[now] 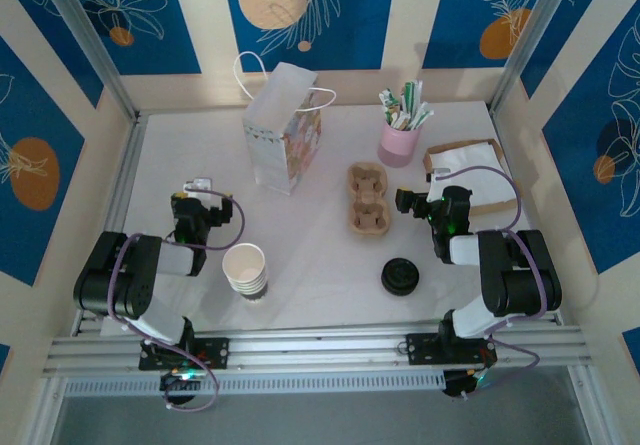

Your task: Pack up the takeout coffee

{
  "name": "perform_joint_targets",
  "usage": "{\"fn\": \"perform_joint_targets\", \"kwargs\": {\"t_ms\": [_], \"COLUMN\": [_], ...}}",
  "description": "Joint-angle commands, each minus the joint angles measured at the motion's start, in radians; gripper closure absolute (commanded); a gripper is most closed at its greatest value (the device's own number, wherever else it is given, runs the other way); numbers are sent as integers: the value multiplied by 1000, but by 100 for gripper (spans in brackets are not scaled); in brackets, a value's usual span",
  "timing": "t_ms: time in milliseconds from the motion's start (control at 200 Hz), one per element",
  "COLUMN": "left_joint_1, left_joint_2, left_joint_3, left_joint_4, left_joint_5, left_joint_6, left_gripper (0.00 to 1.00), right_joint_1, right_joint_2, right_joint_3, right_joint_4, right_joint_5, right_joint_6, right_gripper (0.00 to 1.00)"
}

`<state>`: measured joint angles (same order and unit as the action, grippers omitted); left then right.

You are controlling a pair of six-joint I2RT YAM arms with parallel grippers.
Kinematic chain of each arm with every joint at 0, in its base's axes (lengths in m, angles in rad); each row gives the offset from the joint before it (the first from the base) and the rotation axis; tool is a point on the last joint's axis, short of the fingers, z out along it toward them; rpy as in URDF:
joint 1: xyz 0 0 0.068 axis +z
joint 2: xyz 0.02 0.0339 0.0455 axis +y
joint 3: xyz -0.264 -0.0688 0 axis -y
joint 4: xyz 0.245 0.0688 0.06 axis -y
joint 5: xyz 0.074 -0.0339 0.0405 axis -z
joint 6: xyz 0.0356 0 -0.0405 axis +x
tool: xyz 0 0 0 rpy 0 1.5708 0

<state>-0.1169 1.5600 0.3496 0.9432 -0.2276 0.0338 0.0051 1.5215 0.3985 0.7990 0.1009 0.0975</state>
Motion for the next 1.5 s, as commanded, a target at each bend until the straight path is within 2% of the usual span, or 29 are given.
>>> {"fn": "perform_joint_targets", "kwargs": {"t_ms": [0,185,275,420,525,745,790,900,1166,1351,1491], "left_joint_1": [11,8,-3,-21,-22,-22,-23,-22,-22,-21,-20], "left_joint_2": [4,1,-65,-142,-211,-394,-460,-628,-990,-1106,-1127], "left_joint_3": [10,6,12,-21,-25,-38,-15,60,237,404,486], "left_joint_4": [28,39,-30,-29,-74,-104,-174,-414,-963,-1318,-1507], "left_joint_5": [22,12,-25,-86,-124,-138,-139,-57,47,162,222], "left_joint_6": [9,12,12,17,4,-25,-46,-116,-416,-534,-560], "left_gripper": [0,0,0,0,0,0,0,0,0,0,0], "right_joint_1": [0,0,5,42,57,83,87,97,114,110,97], "right_joint_2": [1,0,-11,-117,-188,-474,-526,-648,-906,-938,-902], "right_joint_3": [17,19,16,89,62,116,147,229,398,571,665], "right_joint_4": [8,7,8,-229,-254,-532,-603,-807,-1200,-1462,-1592], "right_joint_5": [8,8,19,93,101,126,115,62,-3,-26,-75], "right_joint_6": [5,6,6,3,16,118,145,189,338,404,405], "right_gripper": [1,1,1,1,1,1,1,1,1,1,1]}}
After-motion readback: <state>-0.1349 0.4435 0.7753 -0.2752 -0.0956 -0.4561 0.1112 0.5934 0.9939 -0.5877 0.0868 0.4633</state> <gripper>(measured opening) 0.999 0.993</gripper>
